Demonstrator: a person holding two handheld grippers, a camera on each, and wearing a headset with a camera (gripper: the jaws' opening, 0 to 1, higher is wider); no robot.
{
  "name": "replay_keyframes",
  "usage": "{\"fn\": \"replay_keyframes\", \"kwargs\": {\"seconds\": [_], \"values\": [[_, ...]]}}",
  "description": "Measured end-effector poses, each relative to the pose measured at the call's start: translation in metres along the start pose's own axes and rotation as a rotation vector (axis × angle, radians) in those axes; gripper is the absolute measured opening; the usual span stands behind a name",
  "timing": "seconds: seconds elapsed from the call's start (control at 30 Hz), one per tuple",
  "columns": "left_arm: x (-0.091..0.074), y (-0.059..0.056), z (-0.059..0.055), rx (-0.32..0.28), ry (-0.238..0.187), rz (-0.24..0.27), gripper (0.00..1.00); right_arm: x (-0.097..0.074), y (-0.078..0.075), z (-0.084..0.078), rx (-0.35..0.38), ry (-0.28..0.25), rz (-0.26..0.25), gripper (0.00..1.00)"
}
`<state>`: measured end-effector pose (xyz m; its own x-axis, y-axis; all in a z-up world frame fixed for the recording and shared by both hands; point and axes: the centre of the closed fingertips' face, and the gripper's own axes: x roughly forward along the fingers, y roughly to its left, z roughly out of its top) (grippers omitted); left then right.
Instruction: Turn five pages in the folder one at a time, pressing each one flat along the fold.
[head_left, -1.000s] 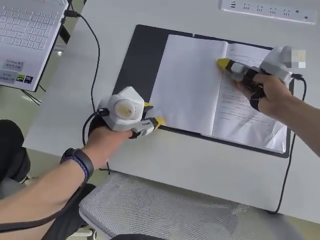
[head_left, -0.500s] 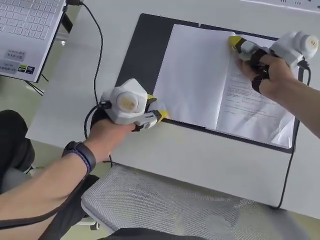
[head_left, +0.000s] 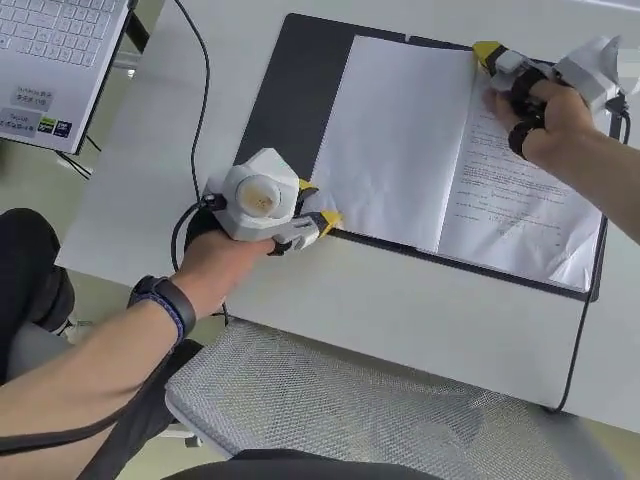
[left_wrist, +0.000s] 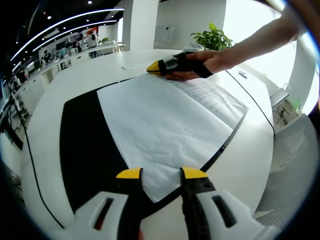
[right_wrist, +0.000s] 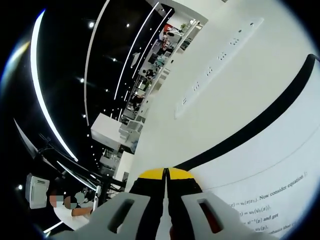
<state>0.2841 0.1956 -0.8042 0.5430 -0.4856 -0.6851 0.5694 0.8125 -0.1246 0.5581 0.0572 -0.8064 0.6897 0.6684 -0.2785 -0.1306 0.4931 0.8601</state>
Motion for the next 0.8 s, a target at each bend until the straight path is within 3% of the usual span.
{"fn": "replay_keyframes", "kwargs": {"seconds": [0.53, 0.8], "values": [[0.001, 0.001, 0.000, -0.003, 0.000, -0.001, 0.28, -0.005, 0.000, -0.011, -0.076, 0.056, 0.009, 0.00], [0.001, 0.001, 0.000, -0.012, -0.006, 0.003, 0.28, -0.028, 0.015, -0.042, -0.149, 0.136, 0.047, 0.00]]}}
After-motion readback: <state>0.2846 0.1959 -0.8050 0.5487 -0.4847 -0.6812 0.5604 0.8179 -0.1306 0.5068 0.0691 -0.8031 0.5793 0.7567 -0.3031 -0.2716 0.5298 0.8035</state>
